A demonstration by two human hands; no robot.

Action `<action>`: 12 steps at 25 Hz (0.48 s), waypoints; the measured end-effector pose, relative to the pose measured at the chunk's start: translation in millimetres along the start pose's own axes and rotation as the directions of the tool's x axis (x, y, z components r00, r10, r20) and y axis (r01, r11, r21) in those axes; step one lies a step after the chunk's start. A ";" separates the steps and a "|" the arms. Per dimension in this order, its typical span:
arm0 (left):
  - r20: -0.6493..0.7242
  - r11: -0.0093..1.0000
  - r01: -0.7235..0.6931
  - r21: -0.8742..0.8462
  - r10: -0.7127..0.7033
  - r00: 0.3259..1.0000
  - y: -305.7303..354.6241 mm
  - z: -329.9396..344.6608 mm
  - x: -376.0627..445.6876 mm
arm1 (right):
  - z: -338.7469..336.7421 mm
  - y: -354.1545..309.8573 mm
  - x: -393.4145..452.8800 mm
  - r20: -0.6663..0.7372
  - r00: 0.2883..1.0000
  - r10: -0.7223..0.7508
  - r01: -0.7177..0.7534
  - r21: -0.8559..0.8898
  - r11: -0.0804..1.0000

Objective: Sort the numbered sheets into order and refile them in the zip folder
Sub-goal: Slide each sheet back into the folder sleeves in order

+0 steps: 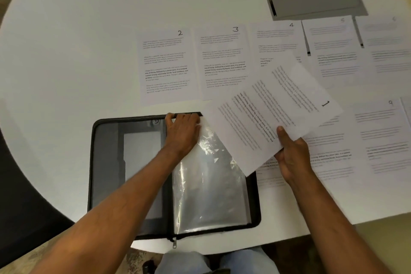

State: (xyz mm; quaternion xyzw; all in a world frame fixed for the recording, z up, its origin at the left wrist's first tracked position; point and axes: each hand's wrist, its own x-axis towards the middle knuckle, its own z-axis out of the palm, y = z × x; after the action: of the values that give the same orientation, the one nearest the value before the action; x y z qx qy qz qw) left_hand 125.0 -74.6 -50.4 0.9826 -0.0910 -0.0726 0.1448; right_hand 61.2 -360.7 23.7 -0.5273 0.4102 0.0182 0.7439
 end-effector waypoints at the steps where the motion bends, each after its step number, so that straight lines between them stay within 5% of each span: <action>1: 0.024 1.000 0.005 -0.020 -0.005 1.000 0.9 -1.5 1.4 | 9.2 -4.9 7.3 0.010 1.000 0.006 -0.006 0.023 1.000; 12: 0.002 0.993 0.065 -0.099 -0.066 0.998 4.3 6.6 -6.5 | 114.4 -8.0 78.1 0.006 0.999 -0.049 0.050 -0.020 0.999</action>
State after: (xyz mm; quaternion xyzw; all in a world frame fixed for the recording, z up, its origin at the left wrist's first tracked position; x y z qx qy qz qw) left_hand 116.8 -79.1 -54.6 0.9767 -0.0549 -0.0811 0.1911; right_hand 184.3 -304.5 -7.1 -0.5448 0.3947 0.0055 0.7399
